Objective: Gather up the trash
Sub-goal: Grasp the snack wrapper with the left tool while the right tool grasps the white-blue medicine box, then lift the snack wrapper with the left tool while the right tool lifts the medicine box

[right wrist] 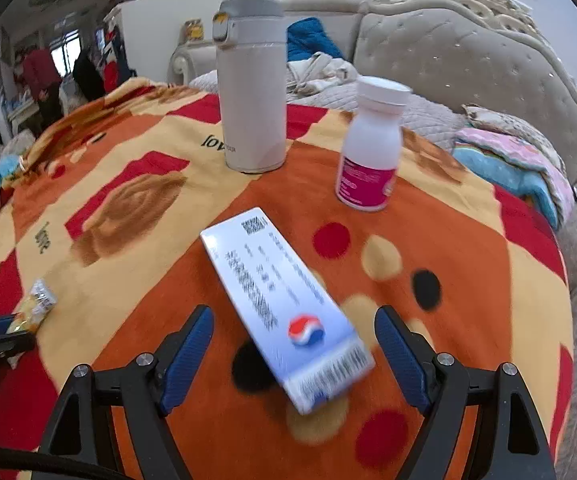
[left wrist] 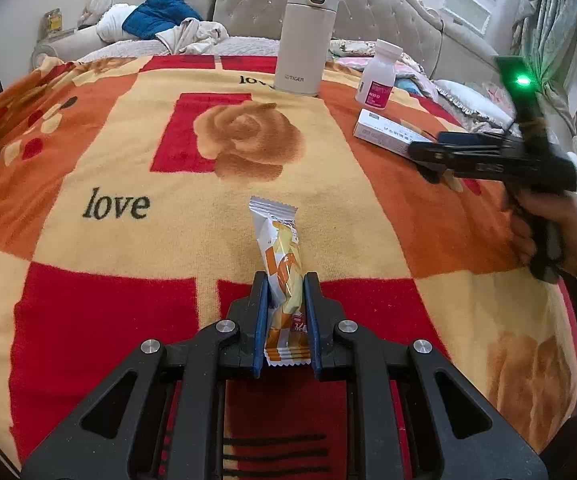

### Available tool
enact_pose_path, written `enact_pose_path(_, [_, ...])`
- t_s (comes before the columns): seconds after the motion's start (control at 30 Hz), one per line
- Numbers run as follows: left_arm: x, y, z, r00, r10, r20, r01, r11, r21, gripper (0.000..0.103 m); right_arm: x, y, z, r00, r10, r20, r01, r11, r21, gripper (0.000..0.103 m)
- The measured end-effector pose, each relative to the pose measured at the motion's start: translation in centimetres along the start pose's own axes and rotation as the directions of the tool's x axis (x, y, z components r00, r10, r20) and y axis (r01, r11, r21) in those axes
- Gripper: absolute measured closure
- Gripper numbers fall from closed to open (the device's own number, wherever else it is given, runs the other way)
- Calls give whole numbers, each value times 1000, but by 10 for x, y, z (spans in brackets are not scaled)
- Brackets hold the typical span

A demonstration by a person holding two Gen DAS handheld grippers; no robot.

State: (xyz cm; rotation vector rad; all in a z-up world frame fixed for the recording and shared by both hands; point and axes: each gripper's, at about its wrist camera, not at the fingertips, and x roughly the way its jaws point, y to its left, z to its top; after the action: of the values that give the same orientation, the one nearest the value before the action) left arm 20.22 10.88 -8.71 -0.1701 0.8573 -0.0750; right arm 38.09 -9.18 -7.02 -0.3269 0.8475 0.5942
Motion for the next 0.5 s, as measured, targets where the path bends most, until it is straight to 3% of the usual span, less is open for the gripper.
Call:
enact_pose_path(0.07, [0,0,0,1000,0,0,0,1000,0,88,11,1,4,1000,-6,-22,6,1000,-4,24])
enact_pose_path(0.2, [0,0,0,1000,-2,0,2,1000,-1,88,16,6,3,998,-9,-62,10,1000,8,42])
enact_pose_path(0.5, [1,0,0,1000,4,-2,-4,1000,3,88,-55,23,-27,1000,-17,25,15,996,91,47])
